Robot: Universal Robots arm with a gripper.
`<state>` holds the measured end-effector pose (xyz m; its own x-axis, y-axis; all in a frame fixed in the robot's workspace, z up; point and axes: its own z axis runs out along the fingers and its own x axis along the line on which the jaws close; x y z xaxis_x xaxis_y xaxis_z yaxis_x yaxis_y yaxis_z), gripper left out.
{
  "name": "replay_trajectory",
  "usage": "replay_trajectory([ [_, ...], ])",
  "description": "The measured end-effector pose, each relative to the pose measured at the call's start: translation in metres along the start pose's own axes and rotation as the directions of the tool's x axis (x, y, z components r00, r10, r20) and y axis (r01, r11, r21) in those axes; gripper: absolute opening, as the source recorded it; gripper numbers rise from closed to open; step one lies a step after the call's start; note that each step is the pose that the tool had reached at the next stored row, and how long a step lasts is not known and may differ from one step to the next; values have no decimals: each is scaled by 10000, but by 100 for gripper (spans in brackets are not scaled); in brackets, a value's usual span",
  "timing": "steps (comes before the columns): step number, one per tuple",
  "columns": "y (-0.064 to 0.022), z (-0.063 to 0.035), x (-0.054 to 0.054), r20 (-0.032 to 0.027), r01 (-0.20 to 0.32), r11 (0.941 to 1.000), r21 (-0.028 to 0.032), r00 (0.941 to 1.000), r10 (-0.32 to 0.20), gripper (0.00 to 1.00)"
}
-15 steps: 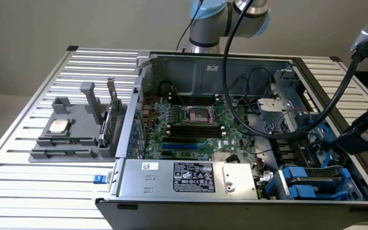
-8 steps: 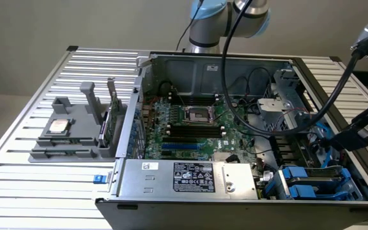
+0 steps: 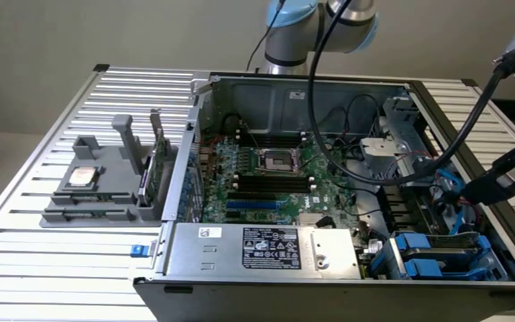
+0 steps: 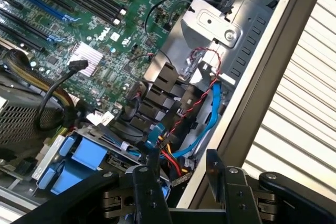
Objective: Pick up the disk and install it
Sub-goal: 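Insert the disk into the insertion slot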
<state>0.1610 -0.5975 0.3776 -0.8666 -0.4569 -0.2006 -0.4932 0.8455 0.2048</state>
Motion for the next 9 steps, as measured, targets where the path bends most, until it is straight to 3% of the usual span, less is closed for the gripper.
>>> replay_trajectory([
  [3, -1, 0, -2, 121, -224, 9997, -71, 9997, 225, 48],
  [4, -1, 1, -2, 151, -332, 9994, -61, 9993, 333, 48],
  [9, -4, 13, 1, 338, -1150, 9933, 98, 9928, 1146, 48],
])
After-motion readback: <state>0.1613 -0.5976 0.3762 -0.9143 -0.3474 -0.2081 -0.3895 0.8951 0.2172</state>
